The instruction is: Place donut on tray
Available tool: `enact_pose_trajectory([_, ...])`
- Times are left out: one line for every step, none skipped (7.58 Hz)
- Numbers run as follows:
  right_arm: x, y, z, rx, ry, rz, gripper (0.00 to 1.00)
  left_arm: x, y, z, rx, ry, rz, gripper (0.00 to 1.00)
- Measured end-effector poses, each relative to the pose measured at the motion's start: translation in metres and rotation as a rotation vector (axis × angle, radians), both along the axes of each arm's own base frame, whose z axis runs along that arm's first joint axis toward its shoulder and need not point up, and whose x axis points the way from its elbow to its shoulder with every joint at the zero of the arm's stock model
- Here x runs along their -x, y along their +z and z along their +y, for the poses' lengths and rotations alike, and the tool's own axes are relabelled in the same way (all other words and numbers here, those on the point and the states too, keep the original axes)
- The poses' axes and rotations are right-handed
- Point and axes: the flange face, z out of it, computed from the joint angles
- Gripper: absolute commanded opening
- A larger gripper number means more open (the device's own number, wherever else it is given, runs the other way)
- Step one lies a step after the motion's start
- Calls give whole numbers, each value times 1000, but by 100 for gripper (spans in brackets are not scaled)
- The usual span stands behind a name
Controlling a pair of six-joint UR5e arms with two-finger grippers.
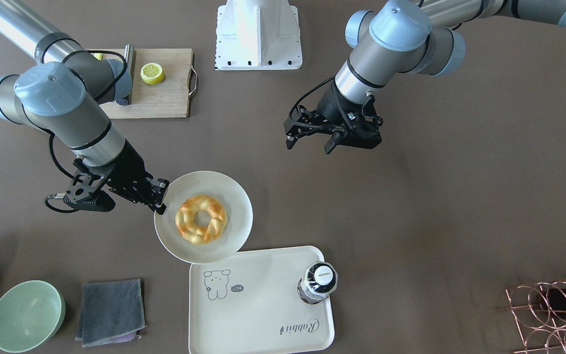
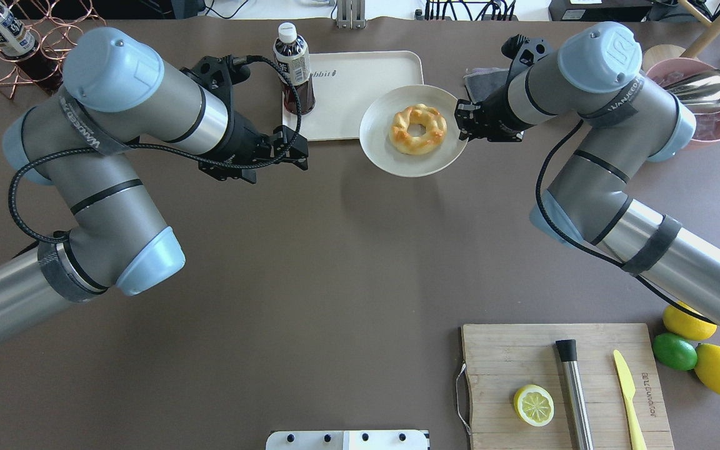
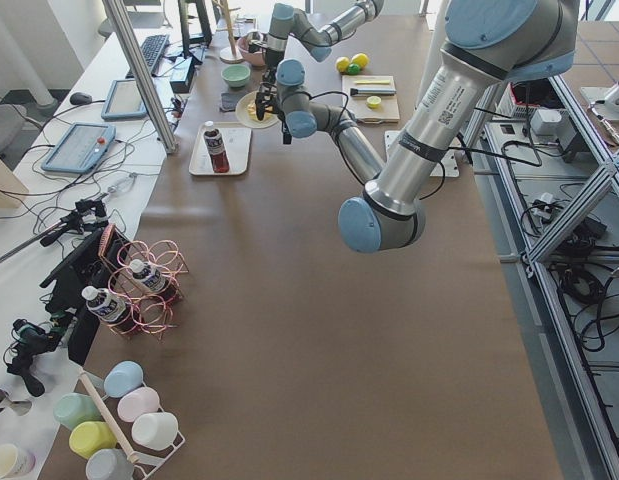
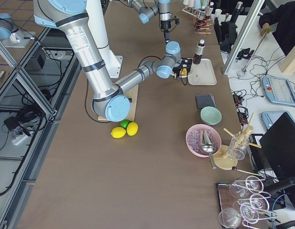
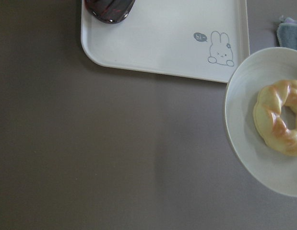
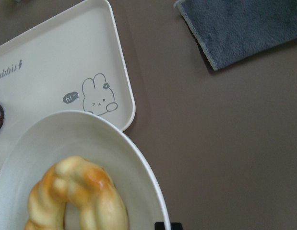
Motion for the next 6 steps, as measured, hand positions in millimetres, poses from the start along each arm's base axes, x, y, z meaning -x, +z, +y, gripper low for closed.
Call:
enact_pose_trajectory([12,-1,-26,-13,15,-10,0,19,13,-13,-3,11,-22,98])
enact_pose_trajectory([26,-8,-48,-23,26,-16,0,36,30,-23,-23,19,-48,98])
enact_pose_trajectory([40,-20,-68,-31,39,-14,0,55,46,-34,-46,33,-74,98])
enact_pose_trajectory([53,-31,-86,-36,58,-4,0,73,59,-45,-63,44,-104,98])
enact_pose_trajectory([65,-33,-102,-46,81,7,0,89,69,-54,-78,52,-133,98])
enact_pose_trajectory([74,-21,-115,-59,105,16,0,99,75,-60,-84,53,-153,98])
